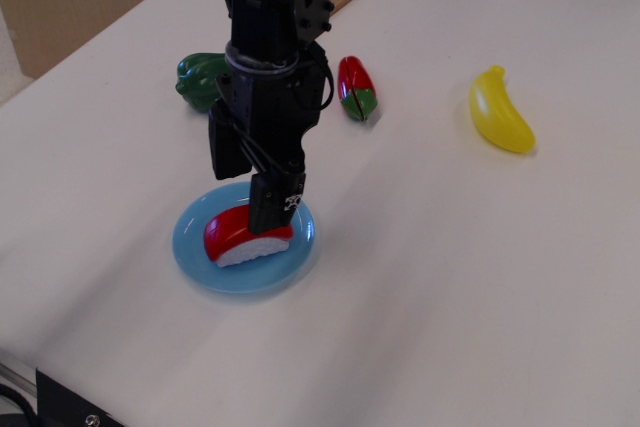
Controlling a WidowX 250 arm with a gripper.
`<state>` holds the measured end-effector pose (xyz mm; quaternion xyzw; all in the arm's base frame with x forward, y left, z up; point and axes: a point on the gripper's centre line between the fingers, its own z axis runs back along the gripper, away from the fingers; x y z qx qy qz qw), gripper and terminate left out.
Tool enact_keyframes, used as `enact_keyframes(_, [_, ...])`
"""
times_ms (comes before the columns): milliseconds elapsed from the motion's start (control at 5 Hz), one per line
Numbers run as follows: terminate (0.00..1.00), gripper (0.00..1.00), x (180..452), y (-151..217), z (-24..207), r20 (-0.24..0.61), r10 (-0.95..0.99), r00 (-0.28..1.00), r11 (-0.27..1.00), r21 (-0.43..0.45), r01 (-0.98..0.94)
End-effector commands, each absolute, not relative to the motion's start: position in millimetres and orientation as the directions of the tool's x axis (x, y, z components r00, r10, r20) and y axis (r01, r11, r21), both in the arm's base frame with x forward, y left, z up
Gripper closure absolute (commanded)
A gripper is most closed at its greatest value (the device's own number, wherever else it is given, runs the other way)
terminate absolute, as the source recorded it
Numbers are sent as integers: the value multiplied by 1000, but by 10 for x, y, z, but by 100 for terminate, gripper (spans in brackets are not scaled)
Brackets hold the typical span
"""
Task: Take sushi off plate
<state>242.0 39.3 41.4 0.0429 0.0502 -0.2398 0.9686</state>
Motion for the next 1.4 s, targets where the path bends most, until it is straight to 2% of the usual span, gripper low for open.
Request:
enact_keyframes(0, [0,0,2372,438,296,-160,-466,870,871,91,483])
enact_keyframes(400, [0,0,2351,363,193,-187,-481,856,861,85,502])
enact_keyframes(600, [0,100,2347,362,219,-181,-469,864,869,82,489])
enact_keyframes(1000, [0,100,2509,342,487,-131,-413,901,898,104,427])
enact_keyframes(1200, [0,100,2760,234,686,-98,-400,911,909,87,408])
